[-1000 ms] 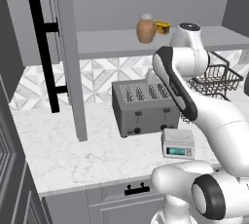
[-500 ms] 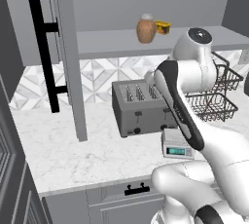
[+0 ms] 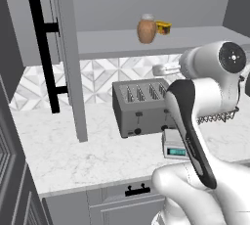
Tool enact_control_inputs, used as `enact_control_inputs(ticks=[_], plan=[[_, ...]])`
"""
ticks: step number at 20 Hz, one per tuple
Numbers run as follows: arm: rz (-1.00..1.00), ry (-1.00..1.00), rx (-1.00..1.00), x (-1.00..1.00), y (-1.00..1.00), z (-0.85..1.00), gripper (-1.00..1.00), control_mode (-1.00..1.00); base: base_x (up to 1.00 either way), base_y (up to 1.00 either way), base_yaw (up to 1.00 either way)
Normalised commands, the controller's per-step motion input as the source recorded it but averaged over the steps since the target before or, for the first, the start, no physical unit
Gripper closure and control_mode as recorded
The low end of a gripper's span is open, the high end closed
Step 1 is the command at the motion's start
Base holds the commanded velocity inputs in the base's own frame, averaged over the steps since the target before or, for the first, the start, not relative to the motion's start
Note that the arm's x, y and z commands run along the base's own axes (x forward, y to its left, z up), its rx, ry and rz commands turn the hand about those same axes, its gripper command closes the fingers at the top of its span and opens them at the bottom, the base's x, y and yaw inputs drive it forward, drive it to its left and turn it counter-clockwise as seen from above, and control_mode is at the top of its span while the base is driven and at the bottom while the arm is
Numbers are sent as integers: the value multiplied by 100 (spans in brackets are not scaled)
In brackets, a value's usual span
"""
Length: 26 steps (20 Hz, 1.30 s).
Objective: Pick the honey bottle and place it on the digital scale for weighing, and close the cabinet.
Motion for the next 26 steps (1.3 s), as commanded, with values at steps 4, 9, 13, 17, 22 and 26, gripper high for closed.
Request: enact_control_inputs(ticks=[4, 9, 13, 17, 22, 26], plan=[[0, -14, -2, -26, 0, 100, -100, -100, 0, 0, 0], [0, -11, 0, -26, -1, 96, -100, -100, 0, 0, 0], [1, -5, 0, 5, 0, 27, -100, -100, 0, 0, 0], [0, -4, 0, 26, -1, 0, -100, -100, 0, 0, 0], [0, -6, 1, 31, -5, -10, -100, -100, 0, 0, 0], [0, -11, 3, 34, -9, -15, -100, -100, 0, 0, 0]])
